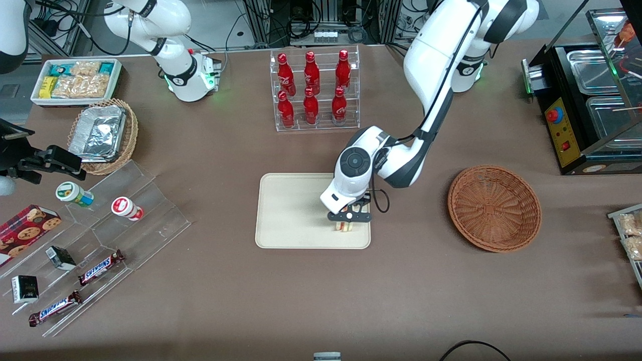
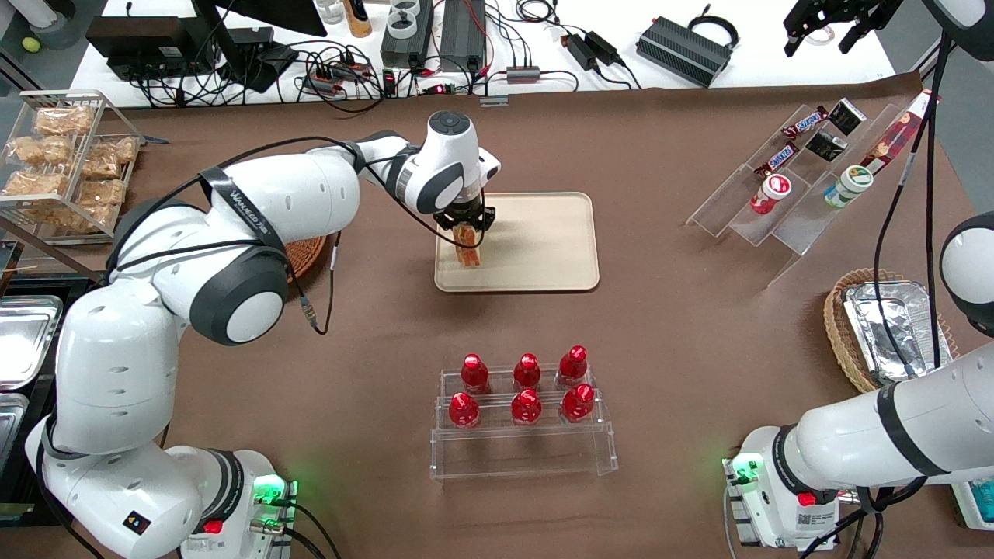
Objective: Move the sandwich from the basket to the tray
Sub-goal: 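Lower the sandwich onto the tray and open the left gripper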
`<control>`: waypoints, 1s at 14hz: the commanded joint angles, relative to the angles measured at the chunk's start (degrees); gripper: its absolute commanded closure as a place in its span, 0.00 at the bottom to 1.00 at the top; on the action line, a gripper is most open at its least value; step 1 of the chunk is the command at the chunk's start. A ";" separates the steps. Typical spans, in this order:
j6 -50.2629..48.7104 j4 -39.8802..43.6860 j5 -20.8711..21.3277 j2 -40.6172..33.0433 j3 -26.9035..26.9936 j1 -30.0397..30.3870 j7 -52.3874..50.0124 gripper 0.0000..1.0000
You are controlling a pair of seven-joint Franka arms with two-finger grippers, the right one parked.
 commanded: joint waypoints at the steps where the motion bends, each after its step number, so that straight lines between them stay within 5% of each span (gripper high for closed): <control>1: -0.42 2.12 -0.83 1.22 0.40 -0.81 0.55 0.65; 2: -0.42 2.12 -0.83 1.49 0.40 -0.81 0.37 0.63; 5: -0.42 2.12 -0.83 1.49 0.40 -0.90 -0.07 0.30; 10: -1.03 2.30 -0.65 -0.09 0.57 -0.64 -4.36 0.01; 14: -10.31 2.38 -0.65 -7.63 1.54 0.33 -5.43 0.00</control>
